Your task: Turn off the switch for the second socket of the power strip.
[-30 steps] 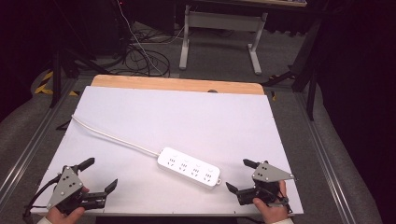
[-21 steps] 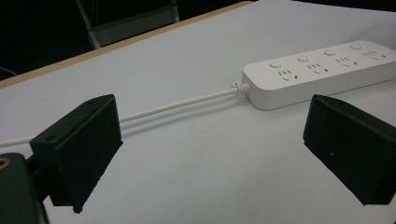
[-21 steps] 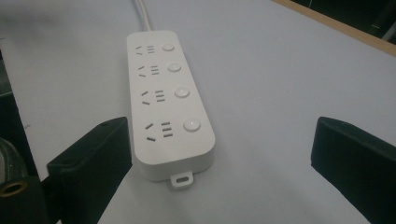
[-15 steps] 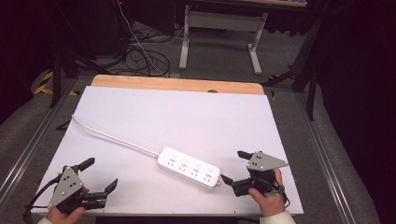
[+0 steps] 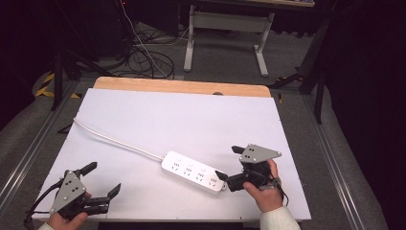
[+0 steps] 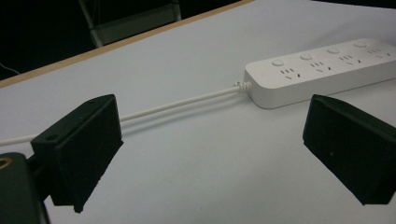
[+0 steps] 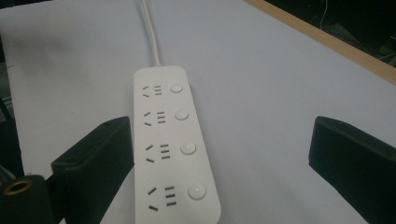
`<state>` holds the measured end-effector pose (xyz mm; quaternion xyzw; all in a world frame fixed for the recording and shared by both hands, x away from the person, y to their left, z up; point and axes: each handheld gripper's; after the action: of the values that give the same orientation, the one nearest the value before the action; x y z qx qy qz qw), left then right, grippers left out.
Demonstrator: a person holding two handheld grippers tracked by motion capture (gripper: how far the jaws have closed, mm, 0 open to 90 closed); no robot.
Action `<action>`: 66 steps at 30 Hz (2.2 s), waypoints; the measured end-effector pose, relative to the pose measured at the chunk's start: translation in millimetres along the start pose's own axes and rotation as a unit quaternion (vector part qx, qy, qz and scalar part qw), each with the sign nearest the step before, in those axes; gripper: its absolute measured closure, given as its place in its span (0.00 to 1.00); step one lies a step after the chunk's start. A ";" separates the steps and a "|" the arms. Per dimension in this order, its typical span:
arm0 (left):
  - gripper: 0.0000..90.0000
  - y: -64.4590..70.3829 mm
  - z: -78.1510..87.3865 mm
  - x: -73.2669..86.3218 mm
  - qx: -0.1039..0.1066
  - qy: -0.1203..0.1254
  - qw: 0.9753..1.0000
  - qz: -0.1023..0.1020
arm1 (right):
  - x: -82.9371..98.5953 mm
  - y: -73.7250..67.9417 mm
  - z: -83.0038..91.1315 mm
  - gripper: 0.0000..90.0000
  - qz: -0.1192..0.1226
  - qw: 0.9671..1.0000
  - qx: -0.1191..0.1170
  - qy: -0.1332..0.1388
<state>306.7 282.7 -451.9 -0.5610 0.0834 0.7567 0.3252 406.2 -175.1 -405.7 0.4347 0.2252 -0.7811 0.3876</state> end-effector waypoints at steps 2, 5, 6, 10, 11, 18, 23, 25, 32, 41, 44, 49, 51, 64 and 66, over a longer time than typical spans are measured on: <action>0.06 0.3 -0.1 0.0 0.000 0.002 1.000 0.002 | -3.5 -0.9 -3.3 0.08 0.003 1.000 -0.003 0.000; 0.06 0.2 -0.2 0.0 0.000 0.002 1.000 0.002 | -9.7 -3.0 -10.6 0.08 0.005 1.000 -0.007 -0.002; 0.06 0.2 -0.2 0.1 0.000 0.002 1.000 0.002 | -11.3 -3.4 -12.5 0.08 0.006 1.000 -0.009 -0.002; 0.06 0.4 -0.1 0.1 0.001 0.001 1.000 0.003 | -16.2 -4.8 -18.6 0.09 0.010 1.000 -0.013 -0.001; 0.06 0.4 0.1 0.0 -0.001 0.003 1.000 0.002 | -17.7 -5.7 -20.5 0.09 0.009 1.000 -0.015 -0.001; 0.06 0.1 -0.1 -0.1 0.000 0.003 1.000 0.000 | -27.8 -9.7 -32.2 0.10 0.010 1.000 -0.028 0.001; 0.06 0.1 -0.1 0.0 0.000 0.002 1.000 0.002 | -34.2 -11.6 -41.3 0.11 0.013 0.999 -0.035 -0.001; 0.06 0.2 -0.3 0.1 0.000 0.002 1.000 0.002 | -38.1 -13.4 -47.2 0.11 0.015 0.999 -0.039 -0.002; 0.06 0.1 -0.3 0.2 -0.001 0.003 1.000 0.002 | -43.4 -17.5 -59.3 0.14 0.017 0.999 -0.038 -0.008; 0.06 -0.1 -0.6 0.1 -0.001 0.001 1.000 -0.001 | -46.9 -21.0 -79.8 0.14 0.014 0.999 -0.039 -0.023; 0.06 0.2 -0.5 0.1 0.000 0.003 1.000 0.002 | -47.1 -21.5 -81.9 0.14 0.013 0.999 -0.040 -0.024; 0.06 0.0 -0.9 -0.3 -0.002 0.000 1.000 -0.005 | -46.9 -24.4 -83.3 0.32 0.021 0.999 -0.033 -0.024; 0.06 0.7 -1.2 -0.4 -0.001 0.000 1.000 -0.005 | -47.1 -25.5 -82.9 0.35 0.022 0.999 -0.027 -0.022; 0.06 1.3 -2.1 -0.5 0.002 -0.003 1.000 -0.007 | -48.0 -29.4 -89.2 0.83 0.007 0.999 -0.026 -0.020; 0.06 1.2 -2.0 -0.5 0.002 -0.003 1.000 -0.007 | -47.5 -29.6 -92.4 0.95 0.000 0.999 -0.027 -0.023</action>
<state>307.6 280.6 -452.4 -0.5588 0.0799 0.7557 0.3320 444.4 -74.3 -412.8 0.4056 0.2373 -0.7844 0.4048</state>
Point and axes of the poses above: each handheld gripper's, and its own axes: z roughly backward along the jaws, x roughly out of its underside, y roughly to its right, and after that the axes turned 7 degrees about -z, right-handed
